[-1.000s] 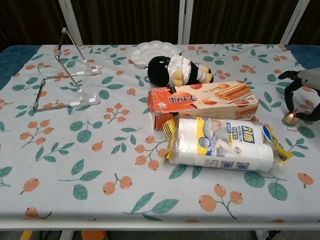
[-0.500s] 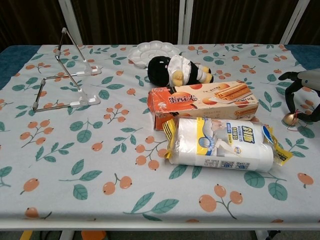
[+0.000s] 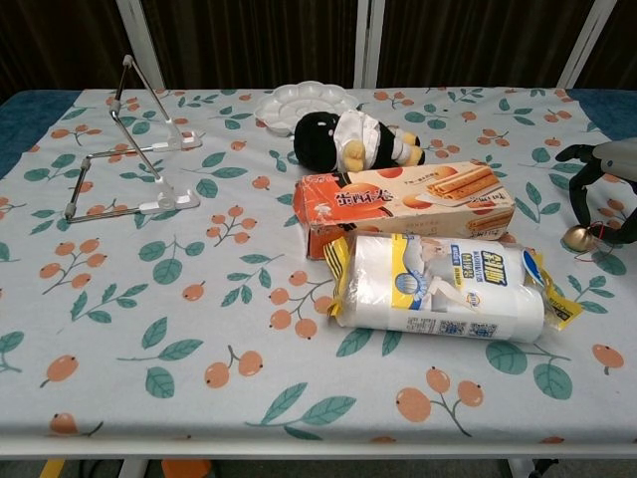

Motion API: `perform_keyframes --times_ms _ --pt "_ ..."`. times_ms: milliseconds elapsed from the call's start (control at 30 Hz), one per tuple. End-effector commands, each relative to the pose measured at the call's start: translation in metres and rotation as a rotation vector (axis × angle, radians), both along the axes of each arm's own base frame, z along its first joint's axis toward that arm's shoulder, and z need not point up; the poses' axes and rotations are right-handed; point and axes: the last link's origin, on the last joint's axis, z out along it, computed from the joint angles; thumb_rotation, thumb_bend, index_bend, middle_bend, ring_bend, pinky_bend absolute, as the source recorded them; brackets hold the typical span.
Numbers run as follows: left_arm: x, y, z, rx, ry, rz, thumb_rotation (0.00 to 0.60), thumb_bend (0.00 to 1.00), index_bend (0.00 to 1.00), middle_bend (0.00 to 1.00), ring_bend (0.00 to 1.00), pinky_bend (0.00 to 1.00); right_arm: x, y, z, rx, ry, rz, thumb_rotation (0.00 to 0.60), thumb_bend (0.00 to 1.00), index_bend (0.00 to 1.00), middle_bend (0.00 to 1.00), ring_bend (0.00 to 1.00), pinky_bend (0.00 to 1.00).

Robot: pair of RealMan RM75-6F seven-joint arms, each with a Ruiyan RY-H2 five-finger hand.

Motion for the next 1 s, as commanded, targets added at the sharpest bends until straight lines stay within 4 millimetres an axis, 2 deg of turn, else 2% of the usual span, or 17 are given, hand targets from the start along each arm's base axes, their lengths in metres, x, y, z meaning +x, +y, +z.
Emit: perform_keyframes --times_ms 33,600,700,867,933,1000 --pt "0.0 0.0 0.0 -0.001 -0.001 0.001 0.6 0.06 0.05 0.03 0.0 0.02 0.0 0.0 0.0 -0.003 0.0 0.0 0.6 0.3 0.58 0.02 0.0 0.0" --pt "0.001 0.0 -0.001 -0.011 -0.015 -0.001 0.6 0.06 0.05 0.03 0.0 0.02 0.006 0.0 0.011 -0.055 -0.042 0.016 0.6 0.32 0.64 0.04 0.0 0.0" --pt "0.002 0.0 -0.002 -0.013 -0.015 -0.002 0.6 0.06 0.05 0.03 0.0 0.02 0.012 0.001 0.023 -0.095 -0.058 0.042 0.6 0.32 0.64 0.04 0.0 0.0" --pt "0.004 0.001 -0.002 -0.014 -0.014 -0.012 0.6 0.06 0.05 0.03 0.0 0.02 0.024 0.002 0.056 -0.208 -0.079 0.105 0.6 0.33 0.65 0.05 0.0 0.0" --pt "0.005 0.001 -0.002 -0.013 -0.013 -0.014 0.6 0.06 0.05 0.03 0.0 0.02 0.027 0.007 0.062 -0.218 -0.093 0.112 0.6 0.34 0.65 0.06 0.0 0.0" --pt "0.005 0.001 -0.002 -0.013 -0.011 -0.013 0.6 0.06 0.05 0.03 0.0 0.02 0.031 0.015 0.059 -0.169 -0.126 0.11 0.6 0.34 0.66 0.06 0.0 0.0"
